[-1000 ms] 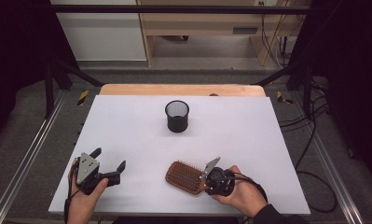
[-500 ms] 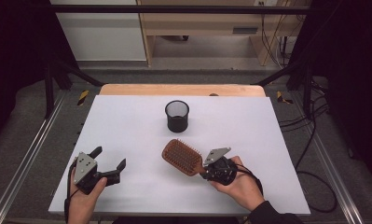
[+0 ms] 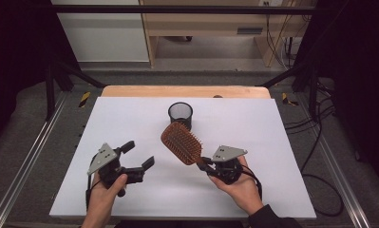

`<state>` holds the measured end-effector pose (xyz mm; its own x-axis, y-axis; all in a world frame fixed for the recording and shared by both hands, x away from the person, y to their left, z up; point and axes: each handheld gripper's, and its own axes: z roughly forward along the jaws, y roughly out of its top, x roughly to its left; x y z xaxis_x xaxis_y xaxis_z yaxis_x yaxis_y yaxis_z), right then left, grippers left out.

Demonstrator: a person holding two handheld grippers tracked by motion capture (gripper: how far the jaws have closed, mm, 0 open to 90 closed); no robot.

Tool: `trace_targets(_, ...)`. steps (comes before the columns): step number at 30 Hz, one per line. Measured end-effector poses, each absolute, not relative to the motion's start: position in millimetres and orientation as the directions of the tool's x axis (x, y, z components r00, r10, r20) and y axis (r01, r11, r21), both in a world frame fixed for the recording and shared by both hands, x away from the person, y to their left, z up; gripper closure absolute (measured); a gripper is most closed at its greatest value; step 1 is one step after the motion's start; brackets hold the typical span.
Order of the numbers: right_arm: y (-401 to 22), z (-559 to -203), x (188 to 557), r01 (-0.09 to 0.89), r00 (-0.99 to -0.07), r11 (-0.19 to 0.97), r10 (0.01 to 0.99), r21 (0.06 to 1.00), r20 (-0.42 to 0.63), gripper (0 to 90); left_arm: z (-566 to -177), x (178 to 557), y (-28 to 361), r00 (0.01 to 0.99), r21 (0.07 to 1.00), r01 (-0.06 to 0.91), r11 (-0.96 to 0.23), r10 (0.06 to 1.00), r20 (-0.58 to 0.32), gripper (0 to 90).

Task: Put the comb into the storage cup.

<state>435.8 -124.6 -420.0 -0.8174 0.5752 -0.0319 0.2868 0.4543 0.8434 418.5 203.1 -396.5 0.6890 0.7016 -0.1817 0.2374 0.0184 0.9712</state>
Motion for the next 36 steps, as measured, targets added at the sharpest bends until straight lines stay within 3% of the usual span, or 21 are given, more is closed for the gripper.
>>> trace_targets(7, -124, -416, 434, 0.243, -0.813, 0.430, 0.579, 0.869, -0.059, 72.6, -386, 441, 164, 0.738, 0.932, 0.344, 0.115, 0.581, -0.343, 5.2)
trace_targets(12, -125, -417, 434, 0.227, -0.817, 0.422, 0.573, 0.878, -0.064, 72.6, -382, 452, 146, 0.739, 0.934, 0.345, 0.096, 0.585, -0.333, 5.8)
trace_targets(15, -124, -417, 430, 0.214, -0.819, 0.423, 0.569, 0.880, -0.075, 72.6, -381, 456, 144, 0.723, 0.913, 0.371, 0.167, 0.565, -0.397, 7.2)
trace_targets(36, -130, -412, 425, 0.207, -0.787, 0.363, 0.614, 0.909, -0.066, 72.6, -369, 452, 142, 0.729, 0.935, 0.331, 0.128, 0.595, -0.340, 15.7)
